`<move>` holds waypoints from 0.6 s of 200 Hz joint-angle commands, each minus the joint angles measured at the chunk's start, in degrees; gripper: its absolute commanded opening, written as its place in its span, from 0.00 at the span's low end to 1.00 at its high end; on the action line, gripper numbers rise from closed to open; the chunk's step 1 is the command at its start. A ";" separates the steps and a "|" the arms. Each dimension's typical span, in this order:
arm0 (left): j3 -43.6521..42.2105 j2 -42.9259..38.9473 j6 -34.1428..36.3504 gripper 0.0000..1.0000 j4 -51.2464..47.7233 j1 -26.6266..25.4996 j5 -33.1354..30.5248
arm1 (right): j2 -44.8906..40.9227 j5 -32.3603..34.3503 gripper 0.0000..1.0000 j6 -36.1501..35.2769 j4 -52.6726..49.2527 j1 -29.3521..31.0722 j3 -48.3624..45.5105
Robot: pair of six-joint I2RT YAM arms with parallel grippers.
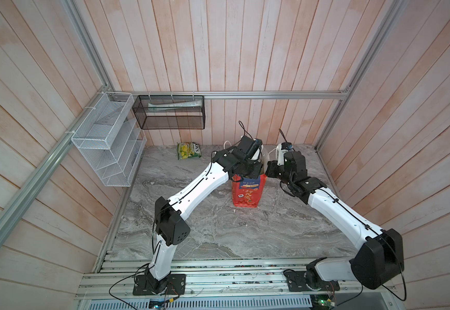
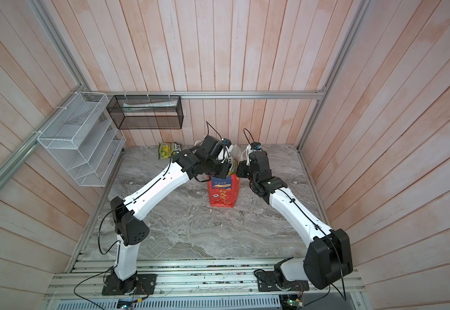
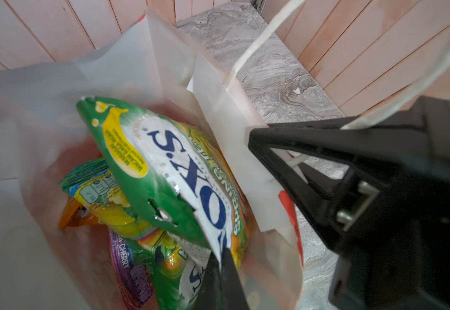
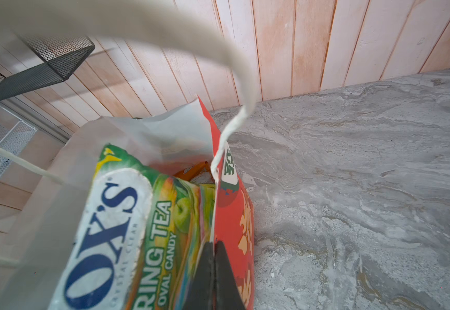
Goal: Place the snacks into the paper bag
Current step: 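Lower the Fox's packet into the bag and open the left gripper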
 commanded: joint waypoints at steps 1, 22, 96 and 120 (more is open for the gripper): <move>-0.70 1.46 1.29 0.00 1.26 -0.12 -0.93 | 0.43 0.50 0.00 -1.13 -1.25 0.49 -0.66; 0.40 3.12 1.29 0.00 0.04 -0.10 -1.89 | 0.43 0.48 0.00 -1.08 -1.23 0.49 -0.72; 3.23 5.92 -1.16 0.03 -2.84 0.81 -6.42 | 0.52 0.44 0.00 -1.08 -1.15 0.51 -0.71; 3.96 4.89 -1.82 0.12 -2.00 0.80 -2.35 | 0.61 0.53 0.00 -1.12 -1.16 0.50 -0.65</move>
